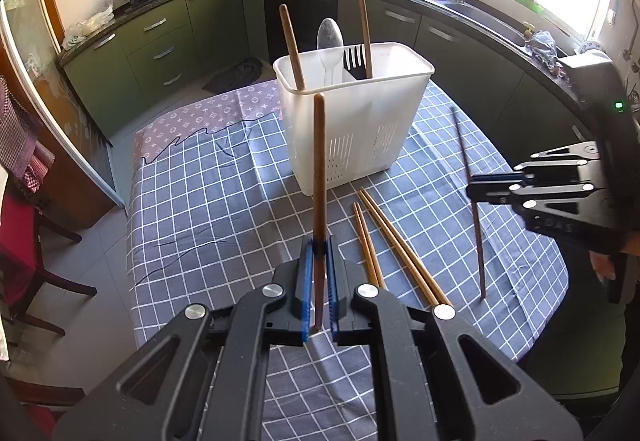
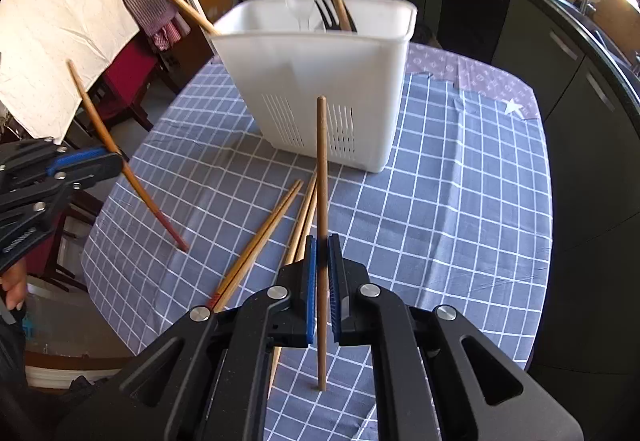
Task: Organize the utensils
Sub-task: 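Lift the held chopsticks over the white caddy and open both grippers to drop them, then grasp a wooden chopstick from the table with the left gripper while the right gripper grasps another, then carry both chopsticks over the white caddy and open both grippers to drop them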
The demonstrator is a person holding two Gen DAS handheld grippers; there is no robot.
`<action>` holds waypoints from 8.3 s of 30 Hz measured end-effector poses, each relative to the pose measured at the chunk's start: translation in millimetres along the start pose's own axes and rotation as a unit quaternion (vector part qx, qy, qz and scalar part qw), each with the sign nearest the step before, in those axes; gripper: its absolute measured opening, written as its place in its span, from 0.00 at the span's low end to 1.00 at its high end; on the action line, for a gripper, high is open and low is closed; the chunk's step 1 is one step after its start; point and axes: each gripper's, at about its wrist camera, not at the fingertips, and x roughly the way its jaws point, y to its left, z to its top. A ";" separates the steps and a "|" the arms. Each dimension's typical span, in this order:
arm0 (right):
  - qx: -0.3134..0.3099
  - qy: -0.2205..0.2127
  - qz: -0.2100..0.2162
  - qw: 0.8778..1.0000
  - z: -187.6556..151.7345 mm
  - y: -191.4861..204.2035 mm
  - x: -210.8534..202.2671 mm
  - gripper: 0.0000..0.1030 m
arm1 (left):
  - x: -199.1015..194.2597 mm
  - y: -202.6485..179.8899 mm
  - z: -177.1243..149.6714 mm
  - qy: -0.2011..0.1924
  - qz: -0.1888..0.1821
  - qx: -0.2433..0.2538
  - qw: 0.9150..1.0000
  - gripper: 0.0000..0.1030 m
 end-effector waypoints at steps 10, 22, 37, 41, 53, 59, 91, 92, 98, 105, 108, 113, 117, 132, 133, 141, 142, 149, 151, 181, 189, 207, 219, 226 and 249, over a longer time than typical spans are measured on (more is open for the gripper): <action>-0.016 -0.071 -0.032 0.997 -28.5 -17.6 -72.8 0.06 | -2.8 -4.1 -0.3 -0.002 0.004 0.006 1.000 0.07; -0.011 -0.075 -0.024 0.997 -33.5 -20.5 -74.2 0.06 | -10.8 -6.9 0.8 -0.008 0.010 0.008 1.000 0.07; 0.005 -0.139 0.010 0.990 -6.1 -27.7 -128.4 0.06 | -47.5 -15.9 32.1 -0.043 -0.020 0.008 0.999 0.07; 0.005 -0.170 0.014 0.985 9.6 -26.8 -154.0 0.06 | -80.5 -23.6 59.2 -0.093 -0.025 0.011 0.995 0.07; 0.005 -0.186 0.020 0.982 18.4 -26.8 -168.6 0.06 | -102.6 -32.1 131.9 -0.210 0.019 -0.017 0.977 0.07; 0.010 -0.202 0.022 0.979 25.2 -30.0 -178.6 0.06 | -40.4 -17.1 136.6 -0.148 0.031 -0.043 0.988 0.07; 0.037 -0.148 -0.016 0.988 124.1 -39.9 -85.5 0.08 | -6.1 -22.3 52.6 -0.023 -0.027 -0.008 0.999 0.29; 0.036 -0.151 -0.016 0.988 122.4 -39.8 -87.9 0.08 | -3.9 -22.5 50.9 -0.020 -0.026 -0.006 0.999 0.29; 0.026 -0.181 -0.008 0.983 95.4 -36.4 -122.2 0.08 | 24.9 -26.7 36.7 0.024 -0.020 0.004 1.000 0.29; 0.007 -0.122 -0.003 0.993 37.4 -38.5 -99.2 0.08 | 79.5 -34.3 11.9 0.106 -0.025 -0.004 0.994 0.29; 0.016 -0.093 0.002 0.996 17.3 -49.4 -75.2 0.08 | 99.3 -39.5 4.3 0.134 -0.018 -0.001 0.991 0.29; 0.036 -0.062 0.011 0.997 -1.4 -67.7 -46.8 0.08 | 122.9 -43.1 -4.3 0.168 -0.004 0.000 0.986 0.29; 0.038 -0.052 0.017 0.998 -9.3 -72.9 -36.8 0.20 | 133.4 -46.0 -9.6 0.184 0.004 0.004 0.983 0.29; 0.033 -0.023 0.022 0.999 -18.5 -69.6 -11.0 0.20 | 152.5 -64.3 -13.4 0.212 0.005 0.015 0.977 0.19; 0.033 -0.021 0.022 0.999 -18.8 -68.8 -10.8 0.20 | 152.8 -65.8 -13.0 0.210 0.006 0.016 0.978 0.19; 0.030 -0.012 0.019 0.999 -17.0 -66.4 -4.8 0.20 | 158.3 -60.9 -10.6 0.218 0.002 0.016 0.976 0.07; 0.029 -0.011 0.020 0.999 -16.8 -65.6 -3.6 0.20 | 158.2 -59.3 -10.2 0.218 0.001 0.014 0.976 0.07; 0.013 0.017 0.018 1.000 -17.9 -54.7 12.5 0.20 | 127.6 -32.5 3.7 0.176 -0.007 -0.002 0.984 0.07; 0.008 0.026 0.020 0.999 -17.5 -50.4 18.4 0.20 | 112.3 -28.6 7.8 0.153 -0.005 0.001 0.988 0.07; -0.032 0.132 -0.006 0.991 5.4 -4.7 106.0 0.18 | 15.8 -15.1 13.1 0.016 -0.004 -0.005 1.000 0.07; -0.045 0.139 -0.014 0.989 9.6 11.0 117.8 0.15 | 13.8 -13.7 11.2 0.014 -0.002 -0.002 1.000 0.07; -0.061 0.065 -0.023 0.996 7.9 33.5 85.3 0.07 | 12.0 -9.6 9.4 0.014 -0.001 -0.007 1.000 0.07; -0.054 -0.097 -0.019 0.994 -4.6 15.8 -51.0 0.07 | 8.2 -5.3 6.5 0.013 0.002 -0.010 1.000 0.07; -0.054 -0.097 -0.023 0.994 -17.2 10.6 -64.4 0.07 | 6.2 -11.9 4.7 0.013 0.006 -0.005 1.000 0.07; -0.049 -0.096 -0.014 0.994 -15.5 7.5 -59.2 0.07 | 9.9 -11.4 9.1 0.019 0.001 -0.014 1.000 0.01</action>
